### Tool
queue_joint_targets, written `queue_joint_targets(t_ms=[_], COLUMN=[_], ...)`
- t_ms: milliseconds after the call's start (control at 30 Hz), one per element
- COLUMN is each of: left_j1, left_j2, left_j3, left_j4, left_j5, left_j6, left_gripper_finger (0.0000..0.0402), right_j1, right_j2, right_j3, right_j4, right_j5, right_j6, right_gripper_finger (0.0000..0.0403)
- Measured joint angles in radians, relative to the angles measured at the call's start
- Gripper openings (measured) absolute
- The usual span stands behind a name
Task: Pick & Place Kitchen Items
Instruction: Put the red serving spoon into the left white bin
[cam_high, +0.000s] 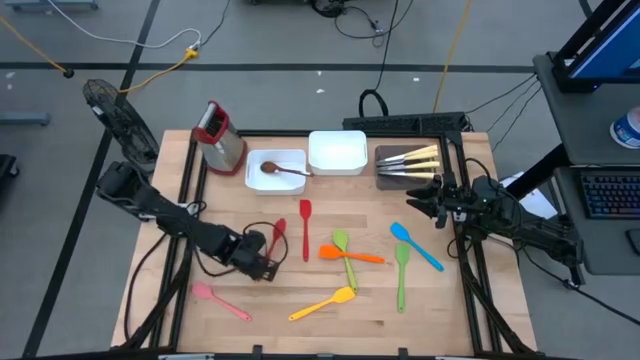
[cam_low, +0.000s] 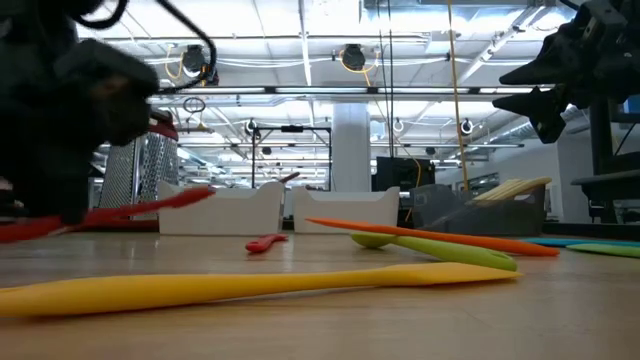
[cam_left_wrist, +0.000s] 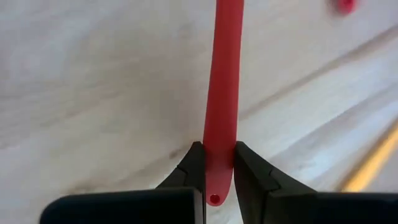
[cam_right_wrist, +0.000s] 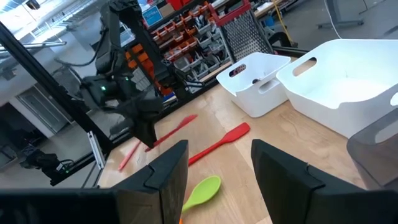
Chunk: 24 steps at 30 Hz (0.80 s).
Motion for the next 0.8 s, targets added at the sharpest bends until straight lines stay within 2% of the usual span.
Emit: queue_joint_targets(t_ms=[167, 267, 500, 667, 800], left_j1=[0.0, -0.001, 0.015, 0.054, 0.094], left_j2=[-0.025, -0.027, -0.028, -0.028, -0.029], left_j3=[0.001, 0.002, 0.003, 0.003, 0.003], left_j4=[0.079, 0.18, 0.488, 0.67, 0.781], left_j5=[-0.083, -0.153, -0.398, -0.503, -0.552], left_j6=[-0.01, -0.019, 0.061, 0.165, 0.253], left_gripper_finger=[0.0038, 0.0038, 0.0038, 0.0038, 0.0038], right_j1=[0.0, 0.0, 0.001, 0.003, 0.041], right_j2=[0.0, 0.0, 0.015, 0.084, 0.191], right_j3=[0.0, 0.0, 0.0, 0.0, 0.0], right_j4=[0.001, 0.004, 0.068, 0.269, 0.475], right_j5=[-0.002, -0.002, -0.011, -0.106, -0.122], right_j6=[0.0, 0.0, 0.15, 0.197, 0.207], right_gripper_finger=[0.0171, 0.0171, 0.0171, 0.0171, 0.0171])
